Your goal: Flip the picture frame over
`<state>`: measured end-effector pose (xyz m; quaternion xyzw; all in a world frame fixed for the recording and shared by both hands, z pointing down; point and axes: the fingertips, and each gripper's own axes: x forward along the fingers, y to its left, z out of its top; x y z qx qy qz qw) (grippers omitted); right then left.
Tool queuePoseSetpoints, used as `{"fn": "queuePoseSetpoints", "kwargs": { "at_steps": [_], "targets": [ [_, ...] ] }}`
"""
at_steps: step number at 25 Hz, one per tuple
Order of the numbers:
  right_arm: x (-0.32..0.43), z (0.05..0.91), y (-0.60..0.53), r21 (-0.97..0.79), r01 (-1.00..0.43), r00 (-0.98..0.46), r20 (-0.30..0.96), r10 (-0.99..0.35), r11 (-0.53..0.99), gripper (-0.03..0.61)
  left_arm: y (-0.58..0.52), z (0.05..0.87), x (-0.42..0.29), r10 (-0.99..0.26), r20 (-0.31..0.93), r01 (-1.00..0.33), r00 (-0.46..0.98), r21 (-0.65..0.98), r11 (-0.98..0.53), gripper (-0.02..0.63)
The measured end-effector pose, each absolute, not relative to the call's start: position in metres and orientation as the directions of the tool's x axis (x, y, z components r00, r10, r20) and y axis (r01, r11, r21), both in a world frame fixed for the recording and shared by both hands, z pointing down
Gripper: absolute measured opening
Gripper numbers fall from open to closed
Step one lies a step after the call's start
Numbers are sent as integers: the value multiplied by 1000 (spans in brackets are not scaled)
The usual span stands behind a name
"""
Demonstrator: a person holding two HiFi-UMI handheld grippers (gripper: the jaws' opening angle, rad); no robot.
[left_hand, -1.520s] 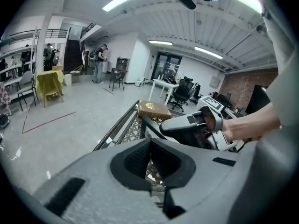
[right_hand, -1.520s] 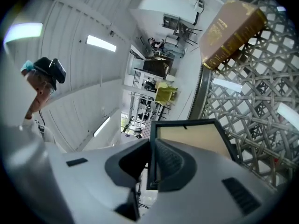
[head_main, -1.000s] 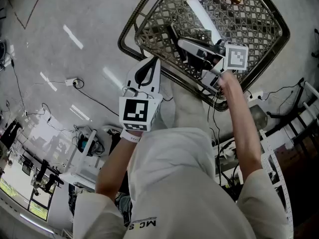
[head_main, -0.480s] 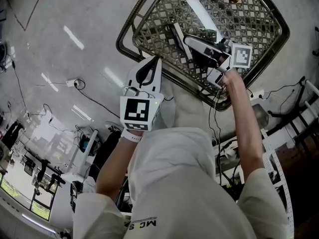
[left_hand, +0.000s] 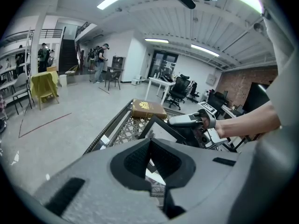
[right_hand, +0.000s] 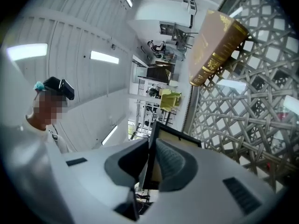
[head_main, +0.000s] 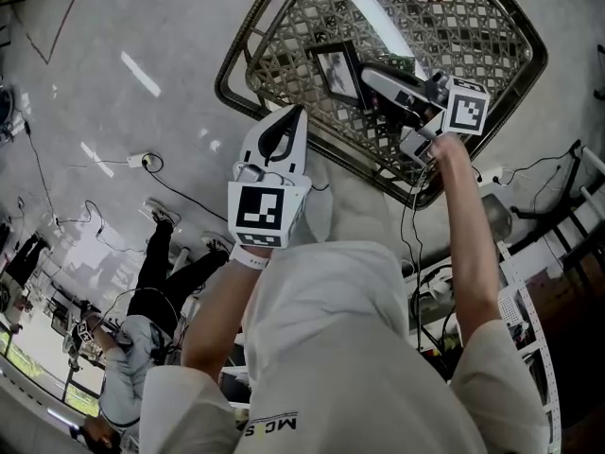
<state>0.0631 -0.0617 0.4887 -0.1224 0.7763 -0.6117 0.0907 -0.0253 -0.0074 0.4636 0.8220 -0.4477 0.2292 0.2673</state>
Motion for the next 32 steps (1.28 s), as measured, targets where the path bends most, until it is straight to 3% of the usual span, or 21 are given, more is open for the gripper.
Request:
{"fn": "queuePoseSetpoints", "kwargs": {
  "at_steps": [12, 32],
  "targets": [
    [76, 504, -63, -926, -254, -929, 153, -338, 280, 44, -6, 462, -15, -605, 615, -851, 506, 243, -466, 25],
    [74, 547, -75, -878, -425, -855, 312, -414, 218, 46, -9, 464, -25, -598, 615, -846, 513, 246, -472, 25]
  ]
}}
